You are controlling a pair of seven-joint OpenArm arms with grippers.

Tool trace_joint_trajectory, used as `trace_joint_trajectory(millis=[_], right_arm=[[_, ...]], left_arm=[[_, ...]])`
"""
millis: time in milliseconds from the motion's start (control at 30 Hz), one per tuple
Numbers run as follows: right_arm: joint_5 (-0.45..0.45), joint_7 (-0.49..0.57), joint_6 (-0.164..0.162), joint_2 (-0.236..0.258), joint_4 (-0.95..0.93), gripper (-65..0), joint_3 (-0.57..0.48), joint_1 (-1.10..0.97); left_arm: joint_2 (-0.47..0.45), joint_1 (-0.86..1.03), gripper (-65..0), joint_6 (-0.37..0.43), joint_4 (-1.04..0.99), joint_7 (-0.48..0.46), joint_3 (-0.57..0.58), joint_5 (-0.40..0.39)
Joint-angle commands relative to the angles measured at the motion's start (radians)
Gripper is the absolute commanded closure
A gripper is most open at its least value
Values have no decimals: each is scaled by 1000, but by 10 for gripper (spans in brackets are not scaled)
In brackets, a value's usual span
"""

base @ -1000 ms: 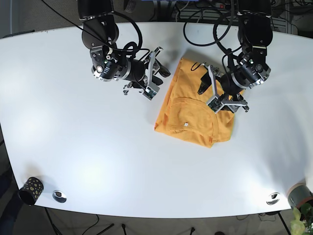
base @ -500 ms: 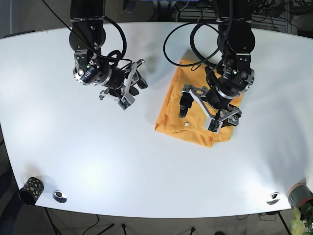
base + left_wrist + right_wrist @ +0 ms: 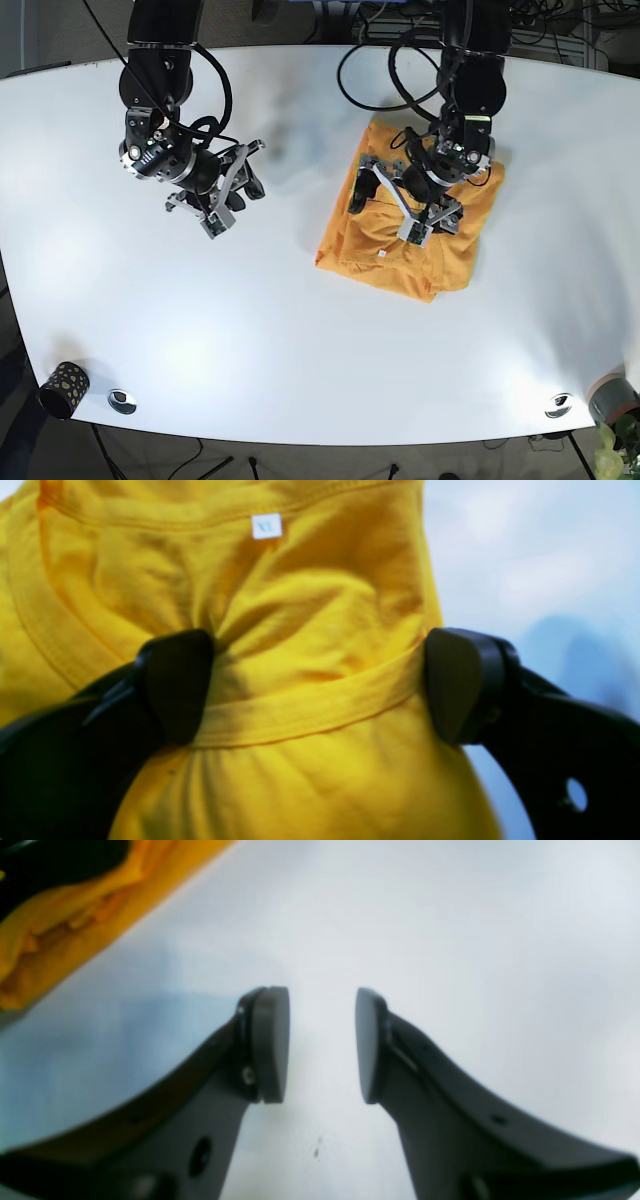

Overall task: Fold the T-shirt properly
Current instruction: 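Push the folded orange shirt off to the table edge with the left gripper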

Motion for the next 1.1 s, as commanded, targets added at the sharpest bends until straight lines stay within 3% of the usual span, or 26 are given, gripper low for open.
trace_joint_trajectory(millis=[0, 200, 433, 667, 1067], right_arm=[[20, 21, 4, 3, 15, -203, 2, 16], [20, 21, 4, 15, 20, -203, 2, 17], [20, 21, 4, 12, 21, -203, 2, 20], [20, 21, 4, 10, 21, -203, 2, 29], [20, 21, 4, 10, 21, -203, -1, 36]], left_arm=[[-46, -9, -640, 23, -43, 81, 0, 19], [-183, -3, -640, 15, -103, 79, -69, 18], [-315, 18, -640, -99, -119, 82, -235, 19], [-470, 9, -640, -209, -284, 73, -381, 18], [-680, -49, -640, -269, -552, -108, -434, 16]])
